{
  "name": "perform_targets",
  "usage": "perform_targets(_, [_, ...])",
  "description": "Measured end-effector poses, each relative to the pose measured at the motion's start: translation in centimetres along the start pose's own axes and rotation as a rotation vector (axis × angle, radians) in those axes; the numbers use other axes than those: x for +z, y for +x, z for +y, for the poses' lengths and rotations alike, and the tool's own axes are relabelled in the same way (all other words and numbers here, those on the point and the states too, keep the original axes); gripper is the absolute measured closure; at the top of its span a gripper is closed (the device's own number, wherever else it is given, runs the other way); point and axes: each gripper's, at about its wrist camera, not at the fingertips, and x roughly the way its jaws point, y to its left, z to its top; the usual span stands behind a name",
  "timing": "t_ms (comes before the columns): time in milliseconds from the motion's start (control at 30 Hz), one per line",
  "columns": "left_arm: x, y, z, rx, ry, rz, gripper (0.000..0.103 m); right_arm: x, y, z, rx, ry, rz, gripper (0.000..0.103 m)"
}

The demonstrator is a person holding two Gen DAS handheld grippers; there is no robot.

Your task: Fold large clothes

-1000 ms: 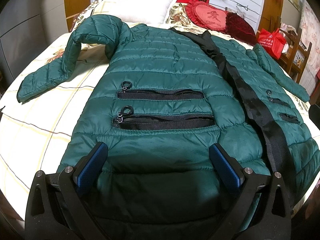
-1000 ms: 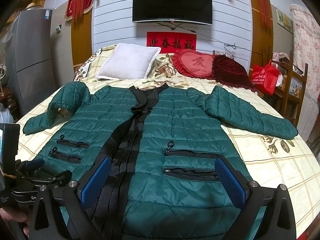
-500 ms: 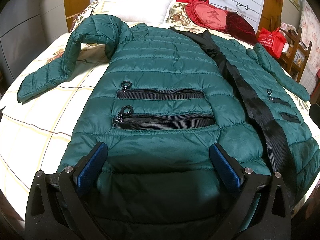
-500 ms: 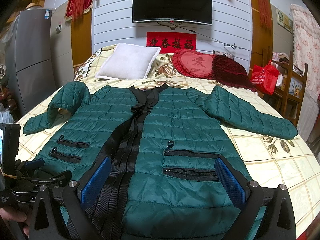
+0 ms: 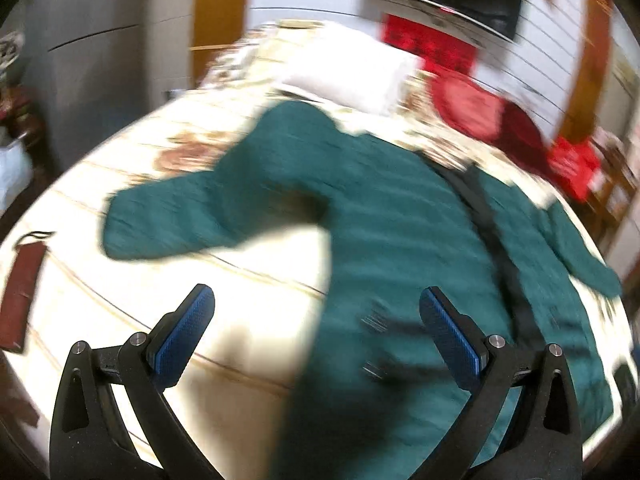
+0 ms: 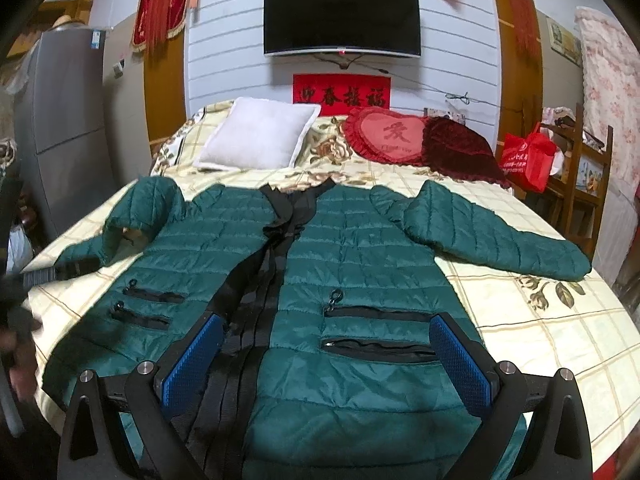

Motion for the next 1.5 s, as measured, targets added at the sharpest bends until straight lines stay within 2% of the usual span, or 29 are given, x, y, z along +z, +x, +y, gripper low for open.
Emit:
perform_targets(133, [3.4, 2.3, 8.0, 0.153, -0.118, 0.032, 0.000, 0.0, 0.6, -0.7, 0.007, 0.039, 0.016, 0.000])
perform_targets(300, [4.4, 5.7, 17.3, 0.252, -0.250, 0.107, 0.001, 0.0, 1.1, -0.8, 0.023, 0.052, 0.027, 0.000])
perform_targets(400, [4.2, 8.5, 20.1, 0.262, -0.274, 0.175, 0.001, 0.0, 1.4, -0.2, 0.028, 0.034, 0.036, 0.000])
perform_targets(467, [3.9, 9.8, 20.8, 0.237, -0.304, 0.199, 0.001, 0.0, 1.7, 0.4, 0.025, 0.013, 0.044, 0.000])
perform_targets(567, [3.5, 12.2, 20.7, 0.173, -0.312, 0.255, 0.011, -0.1, 2.0, 0.8, 0.014, -0.009, 0.058, 0.000])
perform_targets(667, [3.7, 12.6, 18.6, 0.210, -0.224, 0.239, 0.016, -0.2, 2.4, 0.9, 0.009, -0.012, 0.070, 0.000])
perform_targets(700, [3.7, 12.7, 18.1, 0.217, -0.198, 0.227, 0.026, -0.2, 2.5, 0.9, 0.007, -0.012, 0.073, 0.000])
perform_targets(733, [3.7, 12.7, 17.8, 0.213, -0.179, 0.214, 0.041, -0.2, 2.6, 0.8, 0.005, -0.010, 0.075, 0.000])
perform_targets(767, [3.8, 12.8, 17.3, 0.207, -0.157, 0.205, 0.049, -0.2, 2.8, 0.9, 0.004, -0.010, 0.077, 0.000])
perform_targets(800, [4.0, 12.9, 17.2, 0.187, -0.150, 0.204, 0.068, -0.2, 2.9, 1.0, 0.004, -0.012, 0.081, 0.000])
perform_targets(833, [4.1, 12.9, 17.1, 0.160, -0.150, 0.209, 0.082, -0.2, 2.9, 1.0, 0.002, -0.015, 0.082, 0.000])
perform_targets(900, [4.5, 12.6, 16.7, 0.166, -0.121, 0.199, 0.086, -0.3, 3.0, 1.2, 0.001, -0.024, 0.085, 0.000])
perform_targets(967, [5.2, 10.9, 16.7, 0.211, -0.099, 0.127, 0.087, -0.3, 3.0, 1.3, -0.002, -0.030, 0.086, 0.000])
perform_targets(1100, [7.8, 6.0, 20.1, 0.325, -0.186, -0.010, 0.087, -0.3, 2.8, 1.1, 0.000, -0.015, 0.076, 0.000])
perform_targets(1200, [9.9, 3.1, 22.6, 0.355, -0.219, -0.043, 0.087, -0.3, 2.5, 0.6, 0.000, -0.002, 0.069, 0.000])
perform_targets(1267, [10.8, 2.1, 22.5, 0.321, -0.195, -0.039, 0.087, -0.2, 2.4, 0.3, 0.002, 0.006, 0.067, 0.000])
perform_targets(1333, [11.5, 1.3, 20.8, 0.264, -0.156, -0.050, 0.087, -0.2, 2.4, 0.0, -0.002, 0.012, 0.068, 0.000])
perform_targets(1400, [12.0, 0.3, 18.4, 0.130, -0.130, -0.064, 0.087, -0.2, 2.5, -0.1, -0.011, 0.012, 0.075, 0.000])
perform_targets(1467, [12.8, -0.6, 13.6, -0.018, -0.055, -0.072, 0.087, -0.5, 2.9, -0.4, -0.051, 0.000, 0.104, 0.000])
perform_targets(1500, [13.0, -1.1, 11.5, -0.066, -0.018, -0.079, 0.087, -0.6, 3.2, -0.6, -0.074, -0.004, 0.123, 0.000])
